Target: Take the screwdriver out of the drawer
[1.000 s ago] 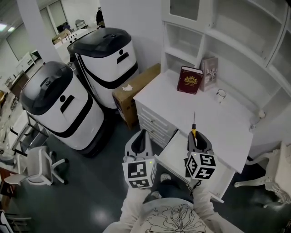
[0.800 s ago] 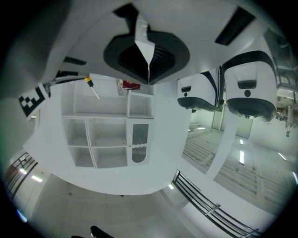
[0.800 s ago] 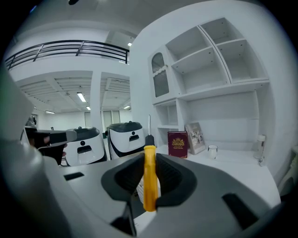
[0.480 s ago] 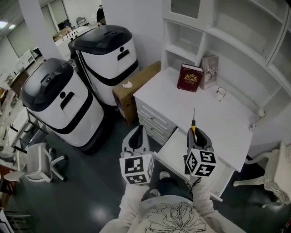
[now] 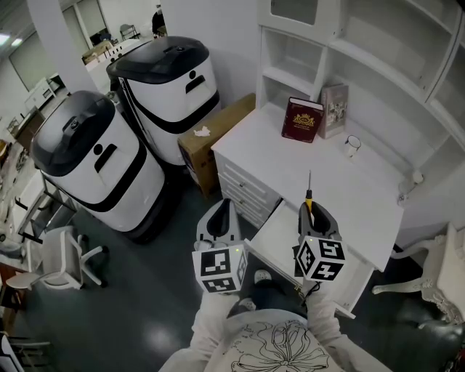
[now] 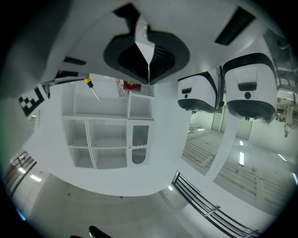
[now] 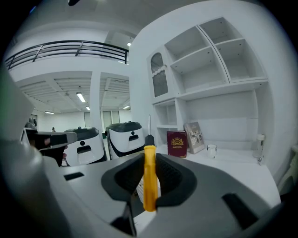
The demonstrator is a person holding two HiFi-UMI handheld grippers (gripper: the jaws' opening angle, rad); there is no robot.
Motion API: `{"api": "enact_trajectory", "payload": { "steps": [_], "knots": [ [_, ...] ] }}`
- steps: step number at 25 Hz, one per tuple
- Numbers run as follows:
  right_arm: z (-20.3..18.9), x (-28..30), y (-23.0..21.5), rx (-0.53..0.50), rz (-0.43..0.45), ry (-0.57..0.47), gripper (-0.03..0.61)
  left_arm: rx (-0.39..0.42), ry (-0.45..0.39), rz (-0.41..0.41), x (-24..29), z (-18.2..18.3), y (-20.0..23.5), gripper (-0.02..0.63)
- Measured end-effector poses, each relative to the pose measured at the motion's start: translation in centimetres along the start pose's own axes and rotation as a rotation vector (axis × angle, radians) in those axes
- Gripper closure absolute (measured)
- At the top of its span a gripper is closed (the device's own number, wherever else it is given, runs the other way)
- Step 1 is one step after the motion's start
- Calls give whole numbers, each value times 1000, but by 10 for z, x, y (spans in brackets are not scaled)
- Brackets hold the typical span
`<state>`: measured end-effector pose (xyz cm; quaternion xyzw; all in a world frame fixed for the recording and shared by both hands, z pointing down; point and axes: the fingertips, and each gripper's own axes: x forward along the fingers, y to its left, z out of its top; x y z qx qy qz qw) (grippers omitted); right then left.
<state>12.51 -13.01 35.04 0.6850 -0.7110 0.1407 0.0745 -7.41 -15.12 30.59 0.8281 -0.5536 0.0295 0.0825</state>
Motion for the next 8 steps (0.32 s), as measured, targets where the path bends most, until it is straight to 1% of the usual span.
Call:
{"api": "enact_trajectory", "payload": {
  "steps": [8],
  "knots": [
    [0, 2, 0, -1, 4, 4, 505, -3, 4, -6, 3, -1, -3, 606]
  ]
}}
